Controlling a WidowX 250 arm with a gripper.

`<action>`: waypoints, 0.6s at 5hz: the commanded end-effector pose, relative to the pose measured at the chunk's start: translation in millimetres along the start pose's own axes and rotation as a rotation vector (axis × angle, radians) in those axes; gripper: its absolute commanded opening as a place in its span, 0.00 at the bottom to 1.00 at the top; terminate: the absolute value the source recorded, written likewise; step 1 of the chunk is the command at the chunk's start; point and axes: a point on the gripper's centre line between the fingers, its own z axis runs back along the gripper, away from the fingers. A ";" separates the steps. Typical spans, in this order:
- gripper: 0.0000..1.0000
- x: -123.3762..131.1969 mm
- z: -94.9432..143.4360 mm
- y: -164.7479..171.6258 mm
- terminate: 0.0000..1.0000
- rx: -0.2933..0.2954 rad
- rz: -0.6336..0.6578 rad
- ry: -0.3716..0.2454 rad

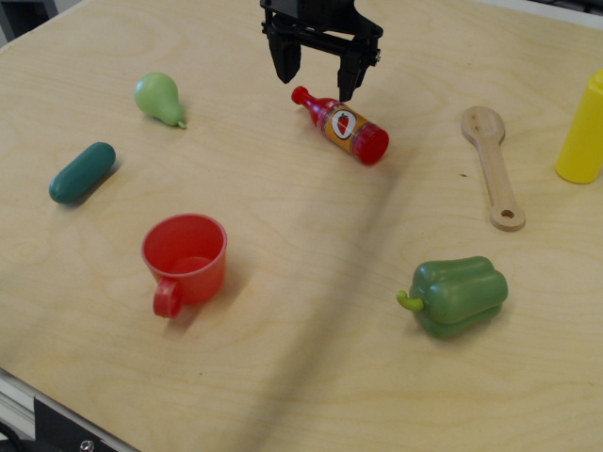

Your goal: Put cucumber in cup

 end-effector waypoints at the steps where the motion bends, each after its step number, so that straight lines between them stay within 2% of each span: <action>1: 1.00 0.0 0.0 0.0 0.00 0.000 0.000 0.000; 2: 1.00 -18.3 17.7 19.7 0.00 0.059 0.049 -0.058; 3: 1.00 -42.2 36.9 40.6 0.00 0.109 0.131 -0.056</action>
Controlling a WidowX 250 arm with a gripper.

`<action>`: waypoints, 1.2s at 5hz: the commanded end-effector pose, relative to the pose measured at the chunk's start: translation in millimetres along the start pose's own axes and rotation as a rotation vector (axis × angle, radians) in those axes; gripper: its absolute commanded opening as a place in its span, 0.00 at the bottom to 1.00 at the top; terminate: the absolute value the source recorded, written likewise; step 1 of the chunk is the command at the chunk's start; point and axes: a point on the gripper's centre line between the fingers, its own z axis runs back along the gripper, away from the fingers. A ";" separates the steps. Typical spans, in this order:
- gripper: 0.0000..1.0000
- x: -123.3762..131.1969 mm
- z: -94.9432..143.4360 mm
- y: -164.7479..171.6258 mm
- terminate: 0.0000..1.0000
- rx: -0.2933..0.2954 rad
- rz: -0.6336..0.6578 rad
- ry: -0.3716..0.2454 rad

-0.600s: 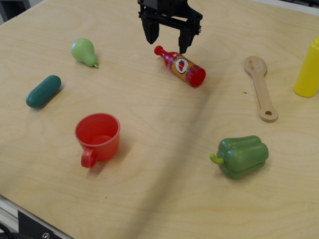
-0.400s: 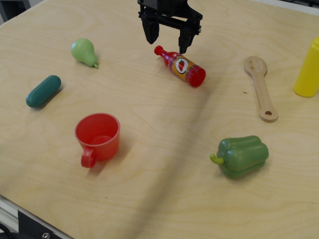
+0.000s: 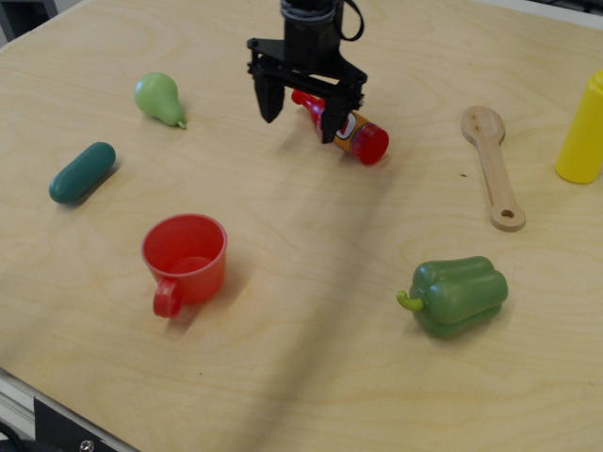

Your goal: Put cucumber in cup

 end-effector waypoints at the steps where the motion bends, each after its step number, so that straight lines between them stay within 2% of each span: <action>1: 1.00 -33.1 44.8 55.8 0.00 0.065 0.160 -0.044; 2: 1.00 -51.2 31.1 82.1 0.00 0.067 0.185 0.020; 3: 1.00 -65.7 15.4 104.3 0.00 0.063 0.167 0.056; 4: 1.00 -83.5 9.6 120.1 0.00 0.043 0.131 0.066; 5: 1.00 -95.4 2.0 135.7 0.00 -0.022 0.083 0.076; 6: 1.00 -97.4 -10.1 147.4 0.00 -0.014 0.047 0.107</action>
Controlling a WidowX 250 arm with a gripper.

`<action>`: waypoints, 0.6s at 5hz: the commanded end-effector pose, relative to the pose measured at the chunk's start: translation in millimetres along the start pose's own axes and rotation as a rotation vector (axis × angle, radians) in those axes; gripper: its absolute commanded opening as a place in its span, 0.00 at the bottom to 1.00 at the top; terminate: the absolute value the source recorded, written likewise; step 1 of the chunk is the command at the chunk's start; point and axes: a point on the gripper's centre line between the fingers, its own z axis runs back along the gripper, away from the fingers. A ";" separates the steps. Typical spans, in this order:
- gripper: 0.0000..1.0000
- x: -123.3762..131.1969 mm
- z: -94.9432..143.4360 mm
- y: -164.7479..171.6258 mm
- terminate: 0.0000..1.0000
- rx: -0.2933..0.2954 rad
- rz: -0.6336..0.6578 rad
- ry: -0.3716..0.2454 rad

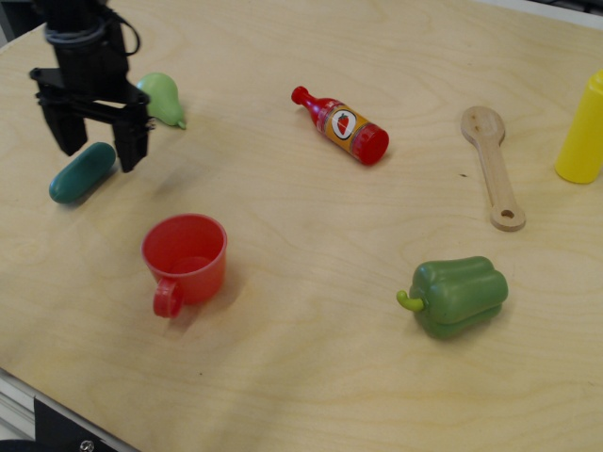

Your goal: Put cucumber in cup

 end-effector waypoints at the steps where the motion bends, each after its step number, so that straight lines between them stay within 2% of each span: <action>1: 1.00 9.9 -12.3 24.3 0.00 0.018 -0.047 0.002; 2: 1.00 20.3 -20.5 25.4 0.00 0.029 -0.086 -0.032; 3: 1.00 30.1 -25.2 27.0 0.00 0.013 -0.090 -0.050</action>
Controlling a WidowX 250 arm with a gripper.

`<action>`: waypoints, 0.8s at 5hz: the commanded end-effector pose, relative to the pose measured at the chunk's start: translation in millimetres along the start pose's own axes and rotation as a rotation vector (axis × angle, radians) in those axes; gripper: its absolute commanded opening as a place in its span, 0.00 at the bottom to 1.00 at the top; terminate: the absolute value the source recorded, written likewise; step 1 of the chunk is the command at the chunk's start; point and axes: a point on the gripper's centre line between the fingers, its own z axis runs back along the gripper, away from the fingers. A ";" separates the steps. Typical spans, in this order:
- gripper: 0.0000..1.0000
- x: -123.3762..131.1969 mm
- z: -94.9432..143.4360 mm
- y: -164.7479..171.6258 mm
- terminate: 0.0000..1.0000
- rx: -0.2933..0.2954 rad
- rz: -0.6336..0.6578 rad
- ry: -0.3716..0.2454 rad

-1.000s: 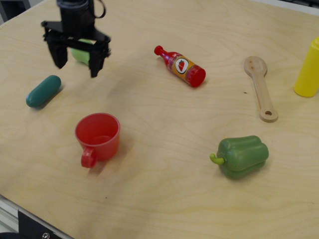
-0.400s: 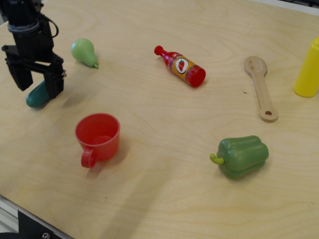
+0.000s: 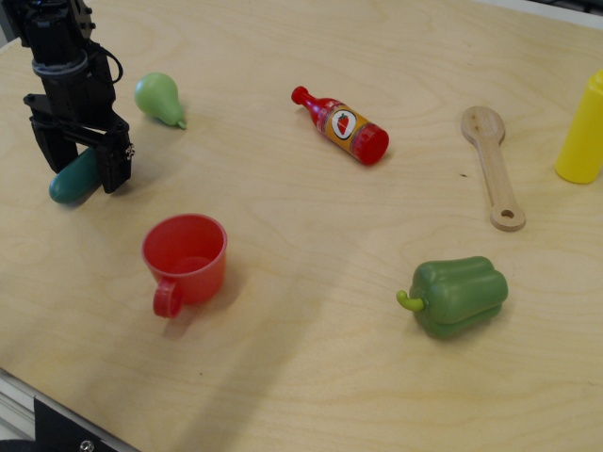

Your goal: Put cucumber in cup

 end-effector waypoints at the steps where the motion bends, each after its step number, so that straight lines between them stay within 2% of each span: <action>1: 1.00 20.2 7.7 10.5 0.00 0.010 0.015 -0.054; 2: 0.00 19.2 7.7 6.5 0.00 -0.006 0.022 -0.043; 3: 0.00 14.2 13.4 -1.4 0.00 -0.023 0.022 0.003; 4: 0.00 11.6 23.3 -11.1 0.00 -0.019 0.027 0.002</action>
